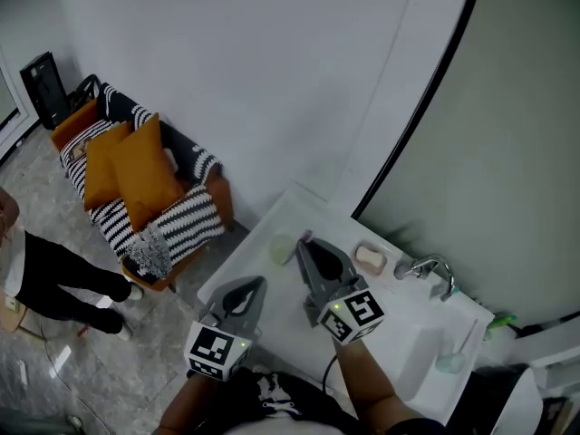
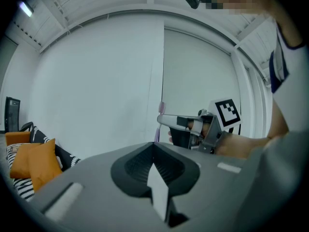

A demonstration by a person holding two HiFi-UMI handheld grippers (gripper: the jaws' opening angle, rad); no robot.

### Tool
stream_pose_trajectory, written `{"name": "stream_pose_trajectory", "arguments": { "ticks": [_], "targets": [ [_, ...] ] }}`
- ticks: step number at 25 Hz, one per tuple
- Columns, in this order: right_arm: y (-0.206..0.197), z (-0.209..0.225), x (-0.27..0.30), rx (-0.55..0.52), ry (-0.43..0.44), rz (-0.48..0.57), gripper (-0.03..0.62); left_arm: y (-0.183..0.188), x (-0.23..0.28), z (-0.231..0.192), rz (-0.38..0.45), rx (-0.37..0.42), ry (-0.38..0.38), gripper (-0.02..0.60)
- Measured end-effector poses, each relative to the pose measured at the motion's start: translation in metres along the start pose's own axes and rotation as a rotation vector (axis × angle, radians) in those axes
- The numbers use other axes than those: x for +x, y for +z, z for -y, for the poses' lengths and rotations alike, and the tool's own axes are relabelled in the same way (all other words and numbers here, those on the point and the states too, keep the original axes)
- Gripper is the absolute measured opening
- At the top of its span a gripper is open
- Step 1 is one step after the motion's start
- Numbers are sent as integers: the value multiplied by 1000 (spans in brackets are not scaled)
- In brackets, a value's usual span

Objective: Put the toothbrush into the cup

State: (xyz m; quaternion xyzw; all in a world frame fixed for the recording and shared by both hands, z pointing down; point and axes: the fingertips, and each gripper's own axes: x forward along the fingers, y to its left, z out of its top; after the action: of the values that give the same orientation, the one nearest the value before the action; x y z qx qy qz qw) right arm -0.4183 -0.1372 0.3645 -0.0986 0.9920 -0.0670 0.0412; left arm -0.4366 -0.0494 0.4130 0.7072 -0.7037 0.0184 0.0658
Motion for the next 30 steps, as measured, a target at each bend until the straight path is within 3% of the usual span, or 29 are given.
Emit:
{"name": "stream_pose_trajectory", "arguments": {
  "ticks": [14, 30],
  "targets": [
    [-41, 34, 43, -4, 67, -43, 21, -9, 31, -16, -35, -10, 8, 0],
    [-89, 57, 68, 5, 64, -119, 21, -31, 43, -36, -86, -42, 31, 0]
  ]
}}
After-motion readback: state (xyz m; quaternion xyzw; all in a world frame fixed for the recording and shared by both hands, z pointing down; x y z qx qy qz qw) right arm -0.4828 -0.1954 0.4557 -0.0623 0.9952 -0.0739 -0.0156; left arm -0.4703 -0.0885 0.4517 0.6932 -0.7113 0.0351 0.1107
